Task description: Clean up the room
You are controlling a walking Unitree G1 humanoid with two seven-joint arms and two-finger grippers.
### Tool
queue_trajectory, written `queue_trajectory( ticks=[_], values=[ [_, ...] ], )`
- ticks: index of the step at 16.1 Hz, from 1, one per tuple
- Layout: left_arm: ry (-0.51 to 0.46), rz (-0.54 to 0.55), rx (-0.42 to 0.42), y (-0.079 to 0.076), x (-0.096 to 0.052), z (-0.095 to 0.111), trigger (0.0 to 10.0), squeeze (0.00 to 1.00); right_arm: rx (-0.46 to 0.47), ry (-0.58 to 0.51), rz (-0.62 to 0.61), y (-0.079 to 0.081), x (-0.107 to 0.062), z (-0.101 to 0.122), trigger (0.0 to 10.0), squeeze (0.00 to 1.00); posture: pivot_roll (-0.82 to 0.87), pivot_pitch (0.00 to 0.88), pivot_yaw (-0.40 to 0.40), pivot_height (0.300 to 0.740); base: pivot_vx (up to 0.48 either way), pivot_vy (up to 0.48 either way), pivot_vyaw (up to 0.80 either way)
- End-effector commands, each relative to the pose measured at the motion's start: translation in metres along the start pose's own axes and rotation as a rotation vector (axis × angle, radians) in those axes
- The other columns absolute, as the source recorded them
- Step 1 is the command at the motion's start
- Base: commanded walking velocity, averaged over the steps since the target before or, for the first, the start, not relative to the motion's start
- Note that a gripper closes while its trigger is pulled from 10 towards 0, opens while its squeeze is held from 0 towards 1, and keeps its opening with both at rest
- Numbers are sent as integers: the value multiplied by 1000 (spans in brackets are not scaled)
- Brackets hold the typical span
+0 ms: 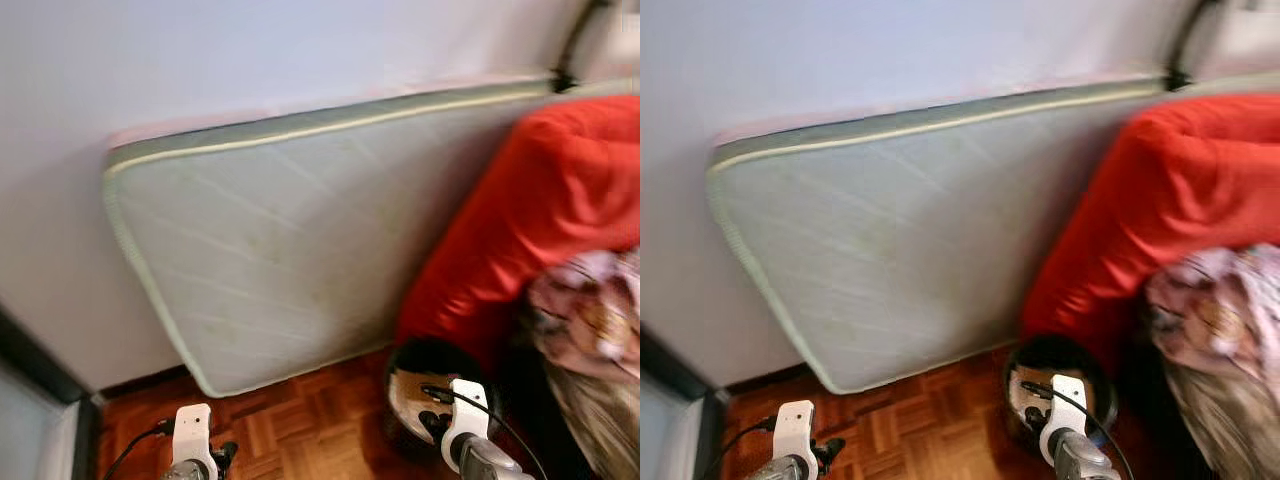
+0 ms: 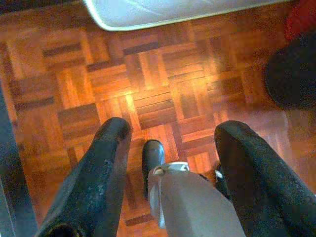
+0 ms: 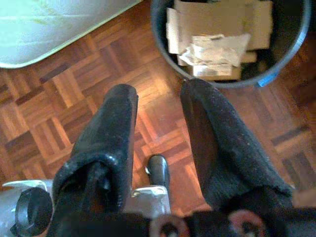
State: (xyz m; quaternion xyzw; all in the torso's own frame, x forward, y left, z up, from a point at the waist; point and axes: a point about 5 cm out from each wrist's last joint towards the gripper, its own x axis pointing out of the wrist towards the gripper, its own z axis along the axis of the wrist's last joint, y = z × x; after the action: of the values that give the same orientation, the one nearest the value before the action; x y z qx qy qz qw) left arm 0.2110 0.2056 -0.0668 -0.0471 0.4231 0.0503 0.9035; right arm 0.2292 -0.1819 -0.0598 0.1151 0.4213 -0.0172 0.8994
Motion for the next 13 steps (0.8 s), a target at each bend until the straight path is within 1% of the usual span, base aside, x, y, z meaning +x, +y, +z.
queue_trajectory(
  ticks=[1, 2, 13],
  values=[
    [11, 7, 24, 2, 0, -1, 10000, 0, -3, 0, -1, 1, 1, 2, 10000, 0, 58, 0, -41, 740, 0, -472, -781],
    [12, 9, 12, 2, 0, -2, 10000, 0, -3, 0, -2, 1, 0, 2, 10000, 0, 58, 0, -42, 740, 0, -289, -781],
    [9, 10, 8, 2, 0, -2, 10000, 0, -2, -1, -4, 1, 1, 2, 10000, 0, 56, 0, -41, 740, 0, 0, -781]
  ],
)
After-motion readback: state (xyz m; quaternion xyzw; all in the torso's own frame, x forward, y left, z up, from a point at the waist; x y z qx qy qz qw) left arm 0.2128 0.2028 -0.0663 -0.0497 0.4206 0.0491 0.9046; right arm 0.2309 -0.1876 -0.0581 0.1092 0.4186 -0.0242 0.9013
